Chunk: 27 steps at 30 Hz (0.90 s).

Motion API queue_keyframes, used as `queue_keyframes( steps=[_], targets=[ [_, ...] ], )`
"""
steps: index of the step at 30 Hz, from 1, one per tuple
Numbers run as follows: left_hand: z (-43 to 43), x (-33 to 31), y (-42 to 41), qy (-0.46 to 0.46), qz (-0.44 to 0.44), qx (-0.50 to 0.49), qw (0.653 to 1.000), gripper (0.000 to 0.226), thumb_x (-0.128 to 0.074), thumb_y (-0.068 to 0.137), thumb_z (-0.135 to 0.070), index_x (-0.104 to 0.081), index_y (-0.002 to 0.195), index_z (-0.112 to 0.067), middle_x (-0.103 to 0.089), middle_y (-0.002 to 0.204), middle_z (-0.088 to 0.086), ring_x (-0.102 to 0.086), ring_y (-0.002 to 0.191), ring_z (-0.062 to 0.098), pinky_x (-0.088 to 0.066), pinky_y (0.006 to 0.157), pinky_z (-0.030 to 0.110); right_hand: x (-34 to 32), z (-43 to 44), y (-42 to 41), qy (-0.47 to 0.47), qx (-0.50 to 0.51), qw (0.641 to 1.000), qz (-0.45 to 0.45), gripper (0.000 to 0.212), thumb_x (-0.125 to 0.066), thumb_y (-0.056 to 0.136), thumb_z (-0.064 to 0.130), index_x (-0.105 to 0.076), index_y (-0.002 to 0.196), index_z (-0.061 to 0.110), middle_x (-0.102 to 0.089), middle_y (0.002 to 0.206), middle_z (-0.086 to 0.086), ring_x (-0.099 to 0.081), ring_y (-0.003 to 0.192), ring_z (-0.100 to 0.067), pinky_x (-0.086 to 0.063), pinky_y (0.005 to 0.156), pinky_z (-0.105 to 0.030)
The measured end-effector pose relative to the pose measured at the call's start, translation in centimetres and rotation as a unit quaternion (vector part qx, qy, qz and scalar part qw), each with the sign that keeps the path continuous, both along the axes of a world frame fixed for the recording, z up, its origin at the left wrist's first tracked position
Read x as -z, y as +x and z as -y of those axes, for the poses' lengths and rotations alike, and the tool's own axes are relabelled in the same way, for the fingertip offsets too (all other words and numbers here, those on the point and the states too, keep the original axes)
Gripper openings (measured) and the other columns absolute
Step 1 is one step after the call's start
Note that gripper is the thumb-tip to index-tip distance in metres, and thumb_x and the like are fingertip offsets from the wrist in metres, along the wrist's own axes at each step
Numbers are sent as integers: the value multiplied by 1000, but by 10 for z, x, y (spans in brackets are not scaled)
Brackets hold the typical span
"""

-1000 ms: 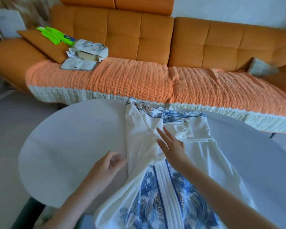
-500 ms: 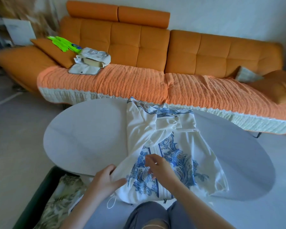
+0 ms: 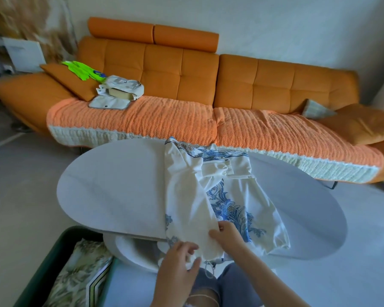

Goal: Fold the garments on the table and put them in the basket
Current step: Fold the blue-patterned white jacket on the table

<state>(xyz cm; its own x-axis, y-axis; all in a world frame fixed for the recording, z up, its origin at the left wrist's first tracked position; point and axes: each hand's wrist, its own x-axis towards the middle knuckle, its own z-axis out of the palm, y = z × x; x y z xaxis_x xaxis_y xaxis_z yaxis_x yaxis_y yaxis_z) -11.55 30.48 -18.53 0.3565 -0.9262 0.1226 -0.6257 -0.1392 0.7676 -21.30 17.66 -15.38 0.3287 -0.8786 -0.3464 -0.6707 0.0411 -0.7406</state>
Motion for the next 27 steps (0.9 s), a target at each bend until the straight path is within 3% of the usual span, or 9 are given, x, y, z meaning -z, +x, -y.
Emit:
queue_keyframes(
  steps=[3, 7, 10, 14, 19, 22, 24, 26, 27],
  targets=[
    [-5, 17, 21, 5, -138, -125, 983, 26, -66, 84, -17, -50, 94, -35, -56, 95, -9, -59, 89, 12, -45, 72, 22, 2, -2, -6, -23, -20, 999, -16, 8, -57, 85, 14, -56, 92, 10, -58, 79, 1, -54, 61, -9, -38, 47, -13],
    [1, 12, 31, 123, -382, -165, 901, 29, -66, 86, -28, -49, 101, -10, -56, 90, 1, -52, 84, 16, -36, 68, 26, 2, -7, -9, -3, -26, 999, -24, 22, -58, 85, 14, -49, 104, 7, -56, 88, -5, -54, 42, -13, -46, 38, -22],
    [2, 10, 33, 157, -443, -161, 868, 29, -69, 82, -35, -52, 80, -12, -45, 73, 3, -44, 70, 19, -33, 60, 29, 3, -11, -13, 45, -33, 998, -7, 29, -54, 88, 4, -44, 114, 6, -55, 97, -10, -61, 51, -22, -56, 49, -35],
    [2, 18, 30, 131, -419, -158, 885, 9, -66, 85, -9, -65, 91, -2, -66, 68, 1, -59, 65, 17, -46, 54, 23, 3, -16, -21, 83, -36, 996, 27, 37, -52, 89, 0, -38, 123, 6, -54, 105, -16, -63, 47, -22, -57, 55, -38],
    [1, 17, 27, 93, -438, -149, 882, 28, -76, 72, -12, -65, 94, 1, -70, 89, 18, -65, 73, 25, -54, 51, 23, 4, -26, -23, -88, -86, 980, -154, 27, -48, 89, 14, -43, 115, 17, -61, 99, -8, -68, 81, -26, -55, 68, -38],
    [2, 19, 26, 82, -420, -133, 894, 45, -73, 53, -29, -66, 91, -4, -70, 83, 12, -64, 71, 23, -52, 56, 26, 2, -26, -21, -261, -122, 934, -213, 42, -36, 97, 42, -40, 133, 21, -51, 131, 0, -50, 120, -21, -40, 94, -29],
    [2, 20, 25, 98, -409, -128, 898, 46, -68, 51, -31, -67, 89, -5, -70, 80, 13, -64, 70, 24, -53, 60, 33, 0, -25, -12, -324, -201, 908, -175, 68, -9, 88, 61, -21, 147, 28, -21, 155, 6, -16, 144, -18, -14, 116, -30],
    [2, 23, 28, 95, -416, -137, 894, 51, -70, 46, -34, -67, 89, -5, -70, 83, 15, -65, 75, 28, -55, 66, 39, 11, -22, -3, -322, -285, 884, -181, 76, 5, 80, 63, -4, 149, 31, 10, 155, 12, 15, 143, -16, 13, 114, -34],
    [1, 24, 29, 93, -420, -141, 892, 55, -71, 44, -36, -66, 89, -5, -70, 84, 15, -66, 76, 30, -56, 66, 39, 20, -20, -2, -330, -314, 866, -208, 73, 6, 84, 60, -9, 149, 29, 5, 155, 10, 11, 143, -17, 8, 115, -37]
  ],
)
